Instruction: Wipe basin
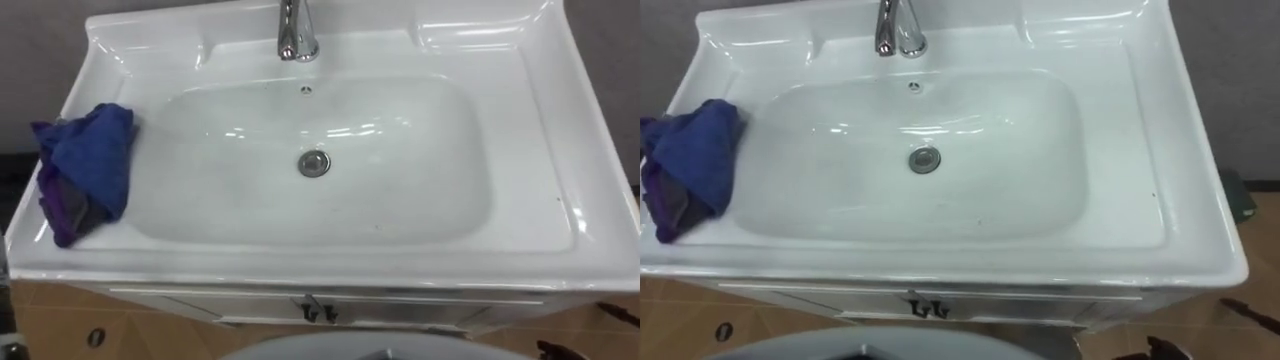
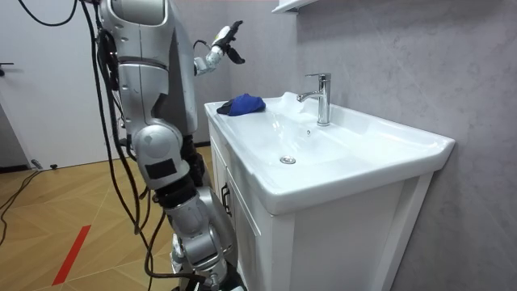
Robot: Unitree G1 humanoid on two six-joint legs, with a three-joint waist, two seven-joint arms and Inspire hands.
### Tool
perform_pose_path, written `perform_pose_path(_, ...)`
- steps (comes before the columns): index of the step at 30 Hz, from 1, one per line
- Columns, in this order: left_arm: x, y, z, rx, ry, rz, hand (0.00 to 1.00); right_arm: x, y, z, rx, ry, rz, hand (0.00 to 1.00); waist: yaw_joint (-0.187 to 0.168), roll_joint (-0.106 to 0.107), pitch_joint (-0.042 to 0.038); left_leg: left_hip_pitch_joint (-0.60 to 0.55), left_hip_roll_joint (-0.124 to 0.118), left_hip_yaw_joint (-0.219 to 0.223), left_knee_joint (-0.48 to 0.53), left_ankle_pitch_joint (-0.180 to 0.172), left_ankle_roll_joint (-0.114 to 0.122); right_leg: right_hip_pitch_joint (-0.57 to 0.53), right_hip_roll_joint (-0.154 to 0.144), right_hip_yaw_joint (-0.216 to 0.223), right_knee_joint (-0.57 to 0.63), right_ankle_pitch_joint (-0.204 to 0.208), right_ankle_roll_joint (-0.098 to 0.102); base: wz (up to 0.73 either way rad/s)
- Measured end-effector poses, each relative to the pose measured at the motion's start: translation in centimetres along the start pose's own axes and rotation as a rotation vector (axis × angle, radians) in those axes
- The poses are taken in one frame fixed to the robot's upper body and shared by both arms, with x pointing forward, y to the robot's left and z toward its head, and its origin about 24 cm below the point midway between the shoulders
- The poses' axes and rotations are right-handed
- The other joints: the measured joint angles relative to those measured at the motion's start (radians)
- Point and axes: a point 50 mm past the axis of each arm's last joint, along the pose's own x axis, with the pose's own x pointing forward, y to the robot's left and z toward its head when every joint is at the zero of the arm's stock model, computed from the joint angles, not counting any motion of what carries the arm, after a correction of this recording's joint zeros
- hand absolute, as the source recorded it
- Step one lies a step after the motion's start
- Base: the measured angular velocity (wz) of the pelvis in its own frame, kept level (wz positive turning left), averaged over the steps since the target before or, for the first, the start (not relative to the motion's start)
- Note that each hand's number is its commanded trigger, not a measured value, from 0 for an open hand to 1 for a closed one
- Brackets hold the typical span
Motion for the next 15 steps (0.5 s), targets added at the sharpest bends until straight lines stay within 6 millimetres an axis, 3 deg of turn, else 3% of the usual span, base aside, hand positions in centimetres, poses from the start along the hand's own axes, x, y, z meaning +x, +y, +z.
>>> perform_pose_path(6, -2.2, 0.6, -5.9, 0.102, 0.184, -0.032, 0.00, 0.0, -1.3, 0.1, 0.005, -0.001, -0.012, 0.00, 0.051, -0.003, -0.0007, 0.001, -0.010, -0.033, 0.004, 0.000, 0.000, 0.006, -0.018, -0.028, 0.020, -0.024, 0.006, 0.16)
perform_pose_path(11, -6.2, 1.1, -12.2, 0.191, 0.430, -0.098, 0.00, -0.1, -1.3, -0.2, -0.027, 0.010, -0.004, 0.00, 0.060, -0.015, 0.0000, -0.007, -0.018, -0.042, 0.011, 0.000, 0.000, -0.005, -0.036, -0.040, 0.053, -0.047, 0.008, 0.09)
perform_pose_path(15, -9.5, 1.7, -15.1, 0.243, 0.552, -0.144, 0.00, -0.1, -1.2, -0.3, -0.027, 0.020, 0.005, 0.00, 0.067, -0.025, 0.0038, -0.006, -0.017, -0.048, 0.001, -0.003, -0.002, -0.003, -0.034, -0.043, 0.052, -0.048, 0.007, 0.01)
